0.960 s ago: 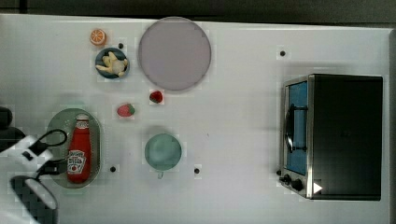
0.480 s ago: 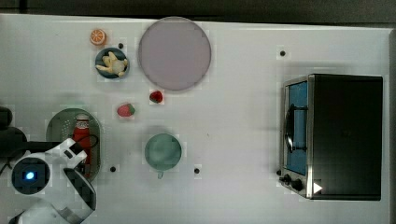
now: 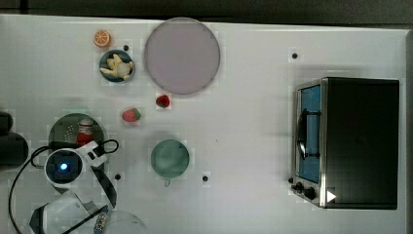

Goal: Pick ketchup from strainer and place it on the table

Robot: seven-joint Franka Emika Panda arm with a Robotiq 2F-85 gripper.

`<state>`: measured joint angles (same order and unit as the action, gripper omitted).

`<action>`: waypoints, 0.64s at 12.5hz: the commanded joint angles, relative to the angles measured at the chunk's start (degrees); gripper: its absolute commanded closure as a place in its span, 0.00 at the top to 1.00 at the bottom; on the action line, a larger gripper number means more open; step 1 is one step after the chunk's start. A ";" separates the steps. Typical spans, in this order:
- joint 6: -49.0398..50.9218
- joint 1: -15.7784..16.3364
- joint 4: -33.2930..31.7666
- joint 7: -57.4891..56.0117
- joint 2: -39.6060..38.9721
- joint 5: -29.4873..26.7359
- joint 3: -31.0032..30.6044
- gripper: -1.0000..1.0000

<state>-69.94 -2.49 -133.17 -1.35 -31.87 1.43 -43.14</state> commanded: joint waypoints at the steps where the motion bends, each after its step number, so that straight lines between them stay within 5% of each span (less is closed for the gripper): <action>1: -1.39 3.09 1.12 3.08 0.83 0.23 3.11 1.00; 2: -1.39 4.28 1.29 3.08 0.82 0.23 4.30 0.96; 5: -2.19 6.81 1.97 3.08 0.83 0.23 5.75 0.60; 8: -1.23 6.77 2.08 3.08 2.62 0.21 5.06 0.59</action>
<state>-70.39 2.77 -131.49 -0.71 -31.53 2.27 -37.35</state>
